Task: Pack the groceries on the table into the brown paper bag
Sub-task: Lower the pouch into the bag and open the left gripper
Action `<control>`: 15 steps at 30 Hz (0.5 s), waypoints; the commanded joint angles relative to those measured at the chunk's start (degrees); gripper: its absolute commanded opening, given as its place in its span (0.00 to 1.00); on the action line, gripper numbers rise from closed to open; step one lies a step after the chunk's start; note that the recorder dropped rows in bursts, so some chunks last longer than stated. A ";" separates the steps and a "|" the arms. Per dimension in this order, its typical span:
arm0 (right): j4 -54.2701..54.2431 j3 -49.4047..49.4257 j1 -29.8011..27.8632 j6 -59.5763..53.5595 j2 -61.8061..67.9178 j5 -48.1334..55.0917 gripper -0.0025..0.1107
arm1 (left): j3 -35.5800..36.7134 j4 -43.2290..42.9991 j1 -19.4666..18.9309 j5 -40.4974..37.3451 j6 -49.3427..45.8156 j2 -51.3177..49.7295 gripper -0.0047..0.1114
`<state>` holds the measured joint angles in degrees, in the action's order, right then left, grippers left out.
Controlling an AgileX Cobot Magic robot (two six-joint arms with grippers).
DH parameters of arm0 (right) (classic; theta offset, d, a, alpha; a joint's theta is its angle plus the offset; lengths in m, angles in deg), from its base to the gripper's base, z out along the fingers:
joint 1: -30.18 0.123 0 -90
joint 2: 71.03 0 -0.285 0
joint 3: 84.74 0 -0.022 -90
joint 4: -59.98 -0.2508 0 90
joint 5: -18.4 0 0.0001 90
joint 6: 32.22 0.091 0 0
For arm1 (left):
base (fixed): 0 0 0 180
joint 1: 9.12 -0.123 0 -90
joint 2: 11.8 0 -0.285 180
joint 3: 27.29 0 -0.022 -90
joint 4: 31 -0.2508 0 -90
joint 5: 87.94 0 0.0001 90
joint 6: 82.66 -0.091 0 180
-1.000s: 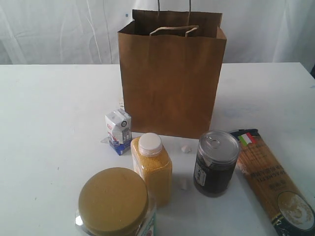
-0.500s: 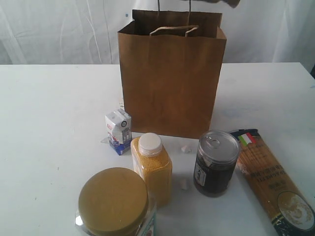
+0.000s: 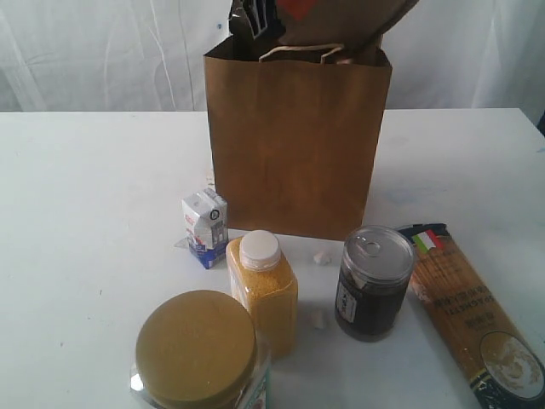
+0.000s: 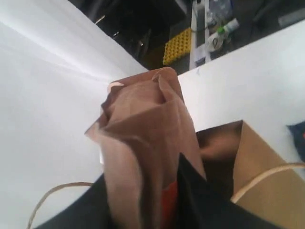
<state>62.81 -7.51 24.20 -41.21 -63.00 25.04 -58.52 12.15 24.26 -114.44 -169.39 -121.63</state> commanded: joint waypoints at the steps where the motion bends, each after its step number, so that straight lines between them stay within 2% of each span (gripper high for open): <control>1: 0.03 -0.01 0.20 -0.02 -0.25 -0.34 0.02 | -1.23 -10.21 1.60 5.98 1.71 0.15 0.04; 5: 0.03 -0.01 0.20 0.11 -0.25 -0.34 0.02 | -1.23 -13.70 1.60 3.72 7.87 -0.32 0.04; 9: 0.03 -0.01 0.20 0.11 -0.25 -0.34 0.02 | -1.23 -13.84 1.60 0.90 7.87 -0.68 0.04; 15: 0.03 -0.01 0.20 0.11 -0.25 -0.34 0.02 | -1.23 -14.08 1.17 0.86 7.96 -1.04 0.04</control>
<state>62.81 -7.51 24.20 -41.21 -63.00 25.04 -58.52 -2.51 25.52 -114.96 -160.25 -123.29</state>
